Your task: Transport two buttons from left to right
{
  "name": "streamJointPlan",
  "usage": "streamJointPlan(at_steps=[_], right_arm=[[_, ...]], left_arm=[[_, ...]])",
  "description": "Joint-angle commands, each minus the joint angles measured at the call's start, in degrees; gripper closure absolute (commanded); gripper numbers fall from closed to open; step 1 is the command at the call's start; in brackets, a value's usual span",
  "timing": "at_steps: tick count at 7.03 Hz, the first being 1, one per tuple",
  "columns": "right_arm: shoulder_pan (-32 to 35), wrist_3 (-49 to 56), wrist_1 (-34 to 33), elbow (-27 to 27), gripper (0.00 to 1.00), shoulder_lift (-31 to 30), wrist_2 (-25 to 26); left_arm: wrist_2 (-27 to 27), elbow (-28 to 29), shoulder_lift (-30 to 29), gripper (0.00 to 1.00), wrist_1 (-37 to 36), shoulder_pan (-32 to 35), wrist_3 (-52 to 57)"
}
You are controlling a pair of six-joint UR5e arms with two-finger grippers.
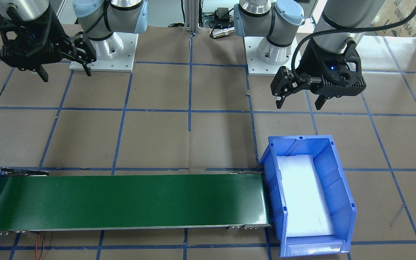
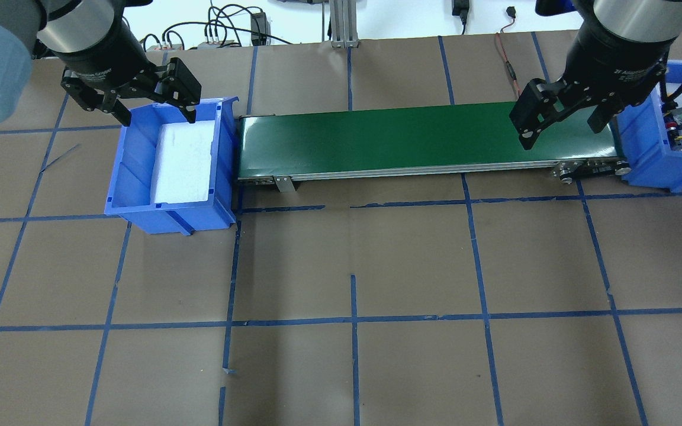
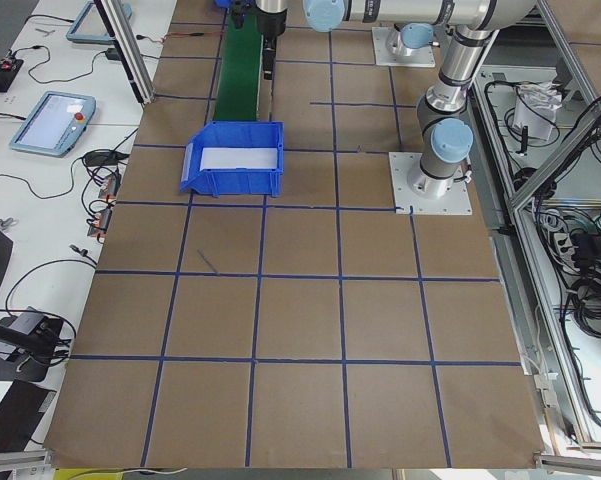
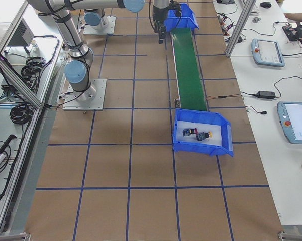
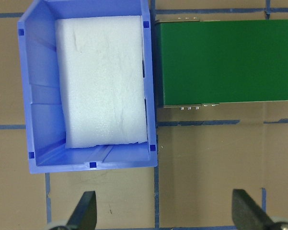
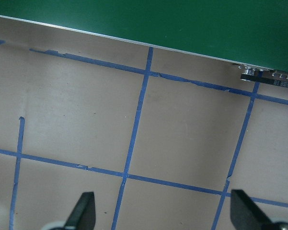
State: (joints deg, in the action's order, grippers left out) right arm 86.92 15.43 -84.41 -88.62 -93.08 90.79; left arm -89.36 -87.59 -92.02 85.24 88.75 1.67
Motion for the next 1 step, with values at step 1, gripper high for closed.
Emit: streamJointPlan(at_steps=[1], right_arm=[[0.00, 0.04, -0.06, -0.07, 0.00, 0.00, 0.00]], left_arm=[[0.07, 0.05, -0.09, 0.00, -0.07, -0.07, 0.00]])
